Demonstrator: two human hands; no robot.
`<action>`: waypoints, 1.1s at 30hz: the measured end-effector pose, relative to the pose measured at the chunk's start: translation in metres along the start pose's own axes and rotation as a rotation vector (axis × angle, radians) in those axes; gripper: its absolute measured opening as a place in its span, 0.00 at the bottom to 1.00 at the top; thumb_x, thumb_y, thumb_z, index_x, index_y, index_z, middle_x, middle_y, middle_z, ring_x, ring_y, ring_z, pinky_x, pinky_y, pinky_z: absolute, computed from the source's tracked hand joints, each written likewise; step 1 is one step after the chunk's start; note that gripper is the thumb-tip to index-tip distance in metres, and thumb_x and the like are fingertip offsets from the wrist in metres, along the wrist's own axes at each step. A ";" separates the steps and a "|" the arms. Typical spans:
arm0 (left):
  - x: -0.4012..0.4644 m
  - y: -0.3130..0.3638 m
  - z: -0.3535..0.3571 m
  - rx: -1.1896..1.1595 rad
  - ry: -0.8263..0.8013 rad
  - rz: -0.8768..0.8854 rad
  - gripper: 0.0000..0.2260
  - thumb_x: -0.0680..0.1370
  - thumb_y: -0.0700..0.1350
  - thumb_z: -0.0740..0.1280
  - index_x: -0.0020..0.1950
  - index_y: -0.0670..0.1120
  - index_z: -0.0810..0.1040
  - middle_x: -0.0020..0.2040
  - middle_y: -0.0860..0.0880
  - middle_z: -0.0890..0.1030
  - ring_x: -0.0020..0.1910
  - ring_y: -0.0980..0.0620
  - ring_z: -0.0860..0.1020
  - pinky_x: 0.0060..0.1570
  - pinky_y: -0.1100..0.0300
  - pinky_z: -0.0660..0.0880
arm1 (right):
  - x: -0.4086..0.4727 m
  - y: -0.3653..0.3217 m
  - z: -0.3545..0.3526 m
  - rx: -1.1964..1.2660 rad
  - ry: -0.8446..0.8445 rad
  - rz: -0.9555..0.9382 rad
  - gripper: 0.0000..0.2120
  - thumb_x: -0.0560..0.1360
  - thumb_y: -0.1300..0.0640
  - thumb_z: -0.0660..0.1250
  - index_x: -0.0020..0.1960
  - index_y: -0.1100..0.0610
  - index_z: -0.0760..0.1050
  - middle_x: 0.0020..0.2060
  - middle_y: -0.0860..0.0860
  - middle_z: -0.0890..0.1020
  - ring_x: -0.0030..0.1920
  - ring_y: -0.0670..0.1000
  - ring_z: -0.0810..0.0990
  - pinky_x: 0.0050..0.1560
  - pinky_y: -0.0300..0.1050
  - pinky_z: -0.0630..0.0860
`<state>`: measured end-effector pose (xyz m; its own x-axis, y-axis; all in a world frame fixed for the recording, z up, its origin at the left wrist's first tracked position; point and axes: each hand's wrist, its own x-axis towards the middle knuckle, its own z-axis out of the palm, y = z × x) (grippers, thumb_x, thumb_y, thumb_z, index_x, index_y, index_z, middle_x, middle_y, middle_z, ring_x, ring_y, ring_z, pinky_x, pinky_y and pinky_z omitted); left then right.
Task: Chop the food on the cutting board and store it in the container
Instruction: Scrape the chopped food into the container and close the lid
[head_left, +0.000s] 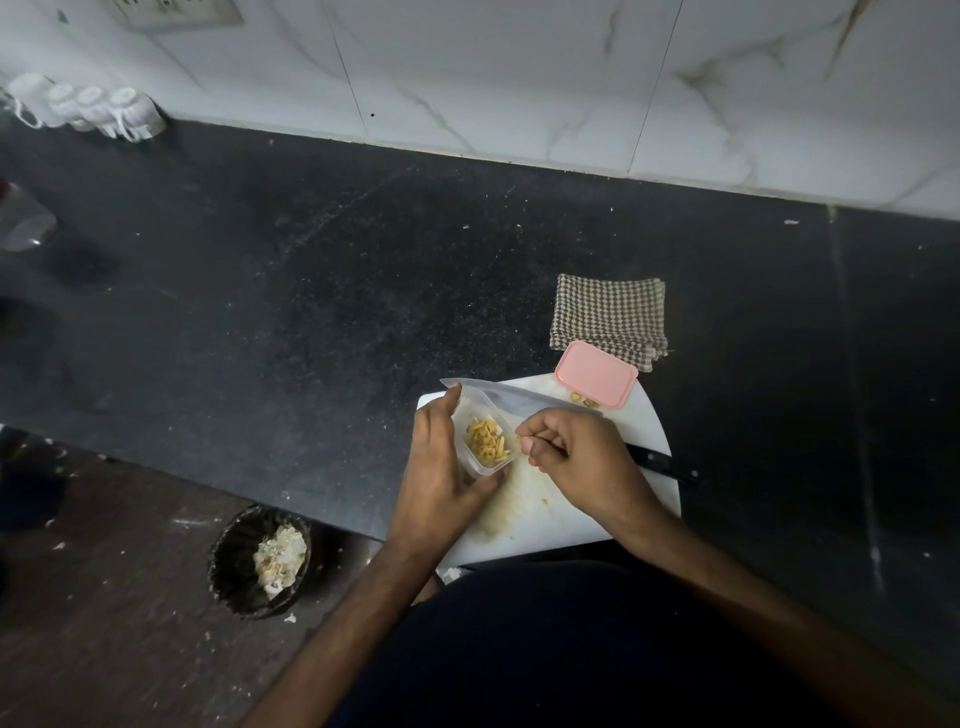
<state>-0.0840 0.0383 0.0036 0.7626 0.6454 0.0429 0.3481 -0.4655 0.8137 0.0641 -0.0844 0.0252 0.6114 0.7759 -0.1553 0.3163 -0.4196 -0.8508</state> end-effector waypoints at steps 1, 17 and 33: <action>0.001 0.000 0.000 0.003 0.004 0.001 0.41 0.72 0.50 0.79 0.79 0.49 0.60 0.68 0.52 0.67 0.67 0.63 0.67 0.58 0.77 0.66 | 0.001 -0.002 -0.001 -0.030 0.001 -0.042 0.05 0.77 0.63 0.71 0.49 0.55 0.83 0.38 0.42 0.84 0.41 0.40 0.83 0.46 0.38 0.81; -0.001 -0.007 -0.007 0.008 0.106 -0.075 0.41 0.73 0.50 0.79 0.80 0.50 0.60 0.69 0.57 0.64 0.67 0.64 0.67 0.56 0.81 0.65 | 0.006 0.012 -0.006 -0.432 -0.070 -0.292 0.19 0.79 0.68 0.62 0.67 0.56 0.79 0.60 0.50 0.83 0.60 0.50 0.80 0.65 0.44 0.74; -0.007 -0.014 0.002 -0.037 0.100 -0.108 0.43 0.72 0.49 0.80 0.80 0.49 0.59 0.70 0.55 0.64 0.67 0.71 0.65 0.57 0.81 0.64 | -0.030 0.036 -0.021 -0.687 -0.218 -0.441 0.20 0.76 0.66 0.58 0.62 0.56 0.80 0.57 0.50 0.83 0.56 0.53 0.81 0.51 0.51 0.81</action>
<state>-0.0936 0.0392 -0.0090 0.6630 0.7485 0.0097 0.4038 -0.3685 0.8374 0.0724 -0.1329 0.0099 0.1969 0.9798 -0.0337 0.9071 -0.1951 -0.3729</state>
